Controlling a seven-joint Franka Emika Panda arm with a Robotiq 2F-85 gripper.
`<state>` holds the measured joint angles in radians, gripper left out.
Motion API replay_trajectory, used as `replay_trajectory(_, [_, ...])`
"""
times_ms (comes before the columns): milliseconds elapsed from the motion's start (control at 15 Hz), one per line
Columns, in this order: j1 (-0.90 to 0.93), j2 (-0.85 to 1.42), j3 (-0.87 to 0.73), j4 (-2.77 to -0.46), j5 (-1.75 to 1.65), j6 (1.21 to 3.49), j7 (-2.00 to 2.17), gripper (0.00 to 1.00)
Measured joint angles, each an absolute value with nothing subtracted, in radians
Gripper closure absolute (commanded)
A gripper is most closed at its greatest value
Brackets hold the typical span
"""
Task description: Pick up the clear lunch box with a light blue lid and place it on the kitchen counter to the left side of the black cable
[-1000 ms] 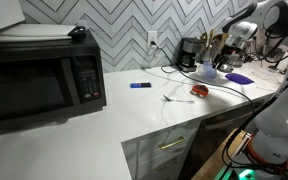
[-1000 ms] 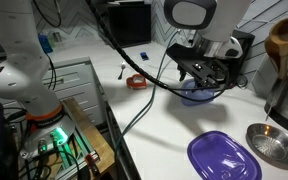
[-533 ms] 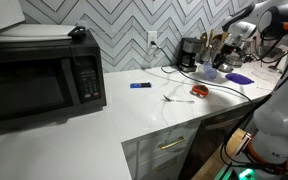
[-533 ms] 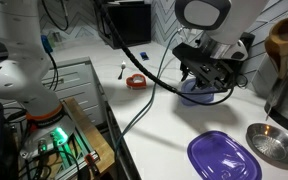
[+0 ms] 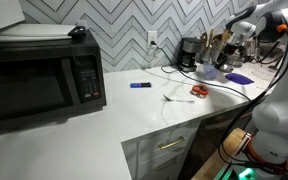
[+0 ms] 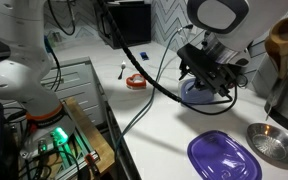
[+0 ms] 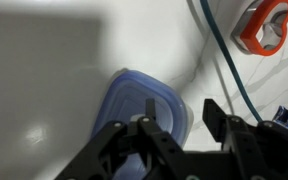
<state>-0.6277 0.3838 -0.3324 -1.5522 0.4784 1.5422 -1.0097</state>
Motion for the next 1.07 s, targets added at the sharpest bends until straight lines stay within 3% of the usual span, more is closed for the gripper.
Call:
replay_trajectory(267, [-0.679, 0.43, -0.306, -1.491, 0.505, 1.496, -1.01, 0.59])
replay_trajectory(733, [-0.73, 0.489, -0.243, -1.419, 0.536, 1.451, -1.007, 0.62])
replay_trajectory(933, [-0.737, 0.503, -0.228, -1.4, 0.536, 1.449, -1.001, 0.81])
replay_trajectory(1000, [-0.739, 0.507, -0.225, -1.393, 0.536, 1.449, -0.999, 0.95])
replay_trajectory(1067, [-0.743, 0.511, -0.222, -1.387, 0.536, 1.448, -0.996, 1.0])
